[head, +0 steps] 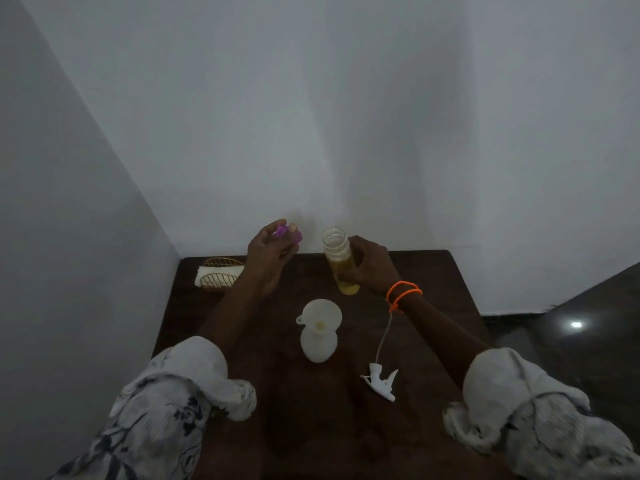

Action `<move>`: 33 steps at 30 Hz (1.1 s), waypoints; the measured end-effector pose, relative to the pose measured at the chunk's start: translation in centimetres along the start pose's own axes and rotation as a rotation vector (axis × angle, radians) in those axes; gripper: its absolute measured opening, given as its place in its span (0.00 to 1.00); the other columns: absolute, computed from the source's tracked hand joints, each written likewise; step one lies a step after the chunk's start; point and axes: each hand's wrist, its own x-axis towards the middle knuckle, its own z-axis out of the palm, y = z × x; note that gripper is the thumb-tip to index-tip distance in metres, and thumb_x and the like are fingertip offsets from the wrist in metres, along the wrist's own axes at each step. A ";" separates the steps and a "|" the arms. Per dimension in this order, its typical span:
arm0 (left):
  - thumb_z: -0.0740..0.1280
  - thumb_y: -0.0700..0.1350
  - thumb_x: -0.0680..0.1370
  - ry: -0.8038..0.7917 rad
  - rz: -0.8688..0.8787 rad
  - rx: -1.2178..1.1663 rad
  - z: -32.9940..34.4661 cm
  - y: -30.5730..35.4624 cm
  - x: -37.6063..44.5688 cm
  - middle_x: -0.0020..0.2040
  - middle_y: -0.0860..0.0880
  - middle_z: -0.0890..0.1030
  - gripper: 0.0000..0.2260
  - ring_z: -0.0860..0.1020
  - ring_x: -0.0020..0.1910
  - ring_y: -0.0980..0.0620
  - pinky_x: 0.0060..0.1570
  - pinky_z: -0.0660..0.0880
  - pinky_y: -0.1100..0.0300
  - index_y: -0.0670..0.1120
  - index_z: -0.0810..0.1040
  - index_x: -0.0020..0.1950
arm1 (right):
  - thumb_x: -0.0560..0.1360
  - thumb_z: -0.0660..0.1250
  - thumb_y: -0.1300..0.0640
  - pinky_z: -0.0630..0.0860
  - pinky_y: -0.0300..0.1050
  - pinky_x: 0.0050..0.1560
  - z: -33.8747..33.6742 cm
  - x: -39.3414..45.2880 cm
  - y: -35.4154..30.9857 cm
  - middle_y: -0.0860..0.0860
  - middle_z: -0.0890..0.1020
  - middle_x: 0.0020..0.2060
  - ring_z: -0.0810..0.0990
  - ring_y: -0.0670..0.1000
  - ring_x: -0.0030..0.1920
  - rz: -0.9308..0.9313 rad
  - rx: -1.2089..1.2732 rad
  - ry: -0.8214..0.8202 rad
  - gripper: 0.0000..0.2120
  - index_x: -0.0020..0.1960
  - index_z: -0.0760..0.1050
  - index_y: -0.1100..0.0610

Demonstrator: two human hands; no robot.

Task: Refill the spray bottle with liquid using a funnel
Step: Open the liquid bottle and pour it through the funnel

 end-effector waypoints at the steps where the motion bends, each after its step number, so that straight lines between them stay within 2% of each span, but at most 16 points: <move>1: 0.76 0.46 0.70 0.009 -0.017 -0.021 -0.5 -0.6 -0.1 0.67 0.41 0.78 0.28 0.80 0.64 0.45 0.62 0.79 0.51 0.43 0.76 0.69 | 0.60 0.80 0.50 0.81 0.47 0.51 0.0 -0.3 0.3 0.47 0.85 0.48 0.83 0.46 0.49 0.008 -0.015 -0.007 0.27 0.57 0.79 0.53; 4: 0.72 0.41 0.77 0.029 -0.076 -0.062 -2.0 -2.4 -0.6 0.67 0.40 0.78 0.22 0.79 0.65 0.43 0.63 0.78 0.51 0.41 0.74 0.70 | 0.61 0.82 0.55 0.77 0.39 0.48 0.2 -1.4 1.4 0.46 0.83 0.47 0.82 0.46 0.47 0.031 -0.063 -0.031 0.26 0.56 0.78 0.54; 7: 0.70 0.39 0.79 0.023 -0.117 -0.047 -3.5 -4.0 -1.2 0.67 0.42 0.78 0.18 0.78 0.66 0.44 0.62 0.78 0.52 0.44 0.75 0.69 | 0.63 0.81 0.59 0.71 0.28 0.48 0.4 -2.6 2.3 0.44 0.82 0.47 0.80 0.40 0.48 0.026 -0.097 -0.040 0.26 0.59 0.78 0.53; 9: 0.70 0.37 0.78 0.012 -0.130 -0.017 -4.2 -4.9 -1.7 0.65 0.44 0.78 0.19 0.79 0.64 0.45 0.61 0.78 0.53 0.44 0.75 0.69 | 0.64 0.79 0.58 0.74 0.31 0.49 0.4 -3.3 2.8 0.44 0.83 0.48 0.81 0.40 0.49 0.018 -0.115 -0.049 0.25 0.60 0.78 0.52; 13: 0.70 0.34 0.77 0.028 -0.141 0.063 -4.9 -7.2 -2.6 0.59 0.46 0.79 0.19 0.79 0.60 0.49 0.64 0.76 0.49 0.45 0.76 0.67 | 0.65 0.74 0.50 0.80 0.50 0.50 0.9 -4.2 3.8 0.49 0.85 0.51 0.84 0.50 0.50 0.007 -0.213 -0.113 0.27 0.63 0.75 0.50; 16: 0.71 0.34 0.77 0.047 -0.159 0.114 -5.3 -8.9 -3.0 0.58 0.49 0.80 0.17 0.79 0.59 0.51 0.64 0.76 0.50 0.50 0.78 0.62 | 0.65 0.73 0.47 0.80 0.56 0.51 1.4 -4.8 4.8 0.51 0.84 0.53 0.83 0.54 0.51 0.008 -0.283 -0.151 0.30 0.65 0.72 0.48; 22: 0.72 0.36 0.76 0.051 -0.198 0.145 -5.6 -10.7 -3.6 0.59 0.50 0.80 0.17 0.80 0.60 0.51 0.63 0.78 0.49 0.55 0.79 0.60 | 0.67 0.75 0.50 0.80 0.55 0.50 1.9 -5.7 5.9 0.53 0.82 0.56 0.82 0.58 0.52 0.013 -0.407 -0.178 0.31 0.68 0.71 0.48; 26: 0.75 0.39 0.71 0.058 -0.212 0.134 -6.0 -11.2 -3.6 0.61 0.48 0.80 0.20 0.79 0.62 0.47 0.63 0.77 0.46 0.55 0.79 0.59 | 0.68 0.75 0.54 0.79 0.56 0.54 1.9 -6.0 6.0 0.55 0.79 0.64 0.81 0.61 0.58 0.004 -0.464 -0.172 0.33 0.72 0.70 0.51; 30: 0.73 0.37 0.75 0.048 -0.215 0.142 -6.3 -11.4 -3.7 0.61 0.48 0.80 0.17 0.79 0.62 0.47 0.64 0.77 0.46 0.55 0.79 0.59 | 0.69 0.74 0.54 0.79 0.57 0.53 1.9 -6.0 5.9 0.55 0.78 0.65 0.80 0.61 0.59 -0.019 -0.535 -0.182 0.33 0.73 0.69 0.50; 33: 0.75 0.40 0.73 0.029 -0.212 0.141 -6.5 -11.6 -3.8 0.62 0.47 0.81 0.19 0.80 0.63 0.47 0.62 0.78 0.47 0.55 0.79 0.60 | 0.69 0.75 0.55 0.79 0.57 0.53 1.8 -6.0 5.7 0.55 0.78 0.65 0.80 0.61 0.59 -0.031 -0.570 -0.189 0.35 0.73 0.68 0.51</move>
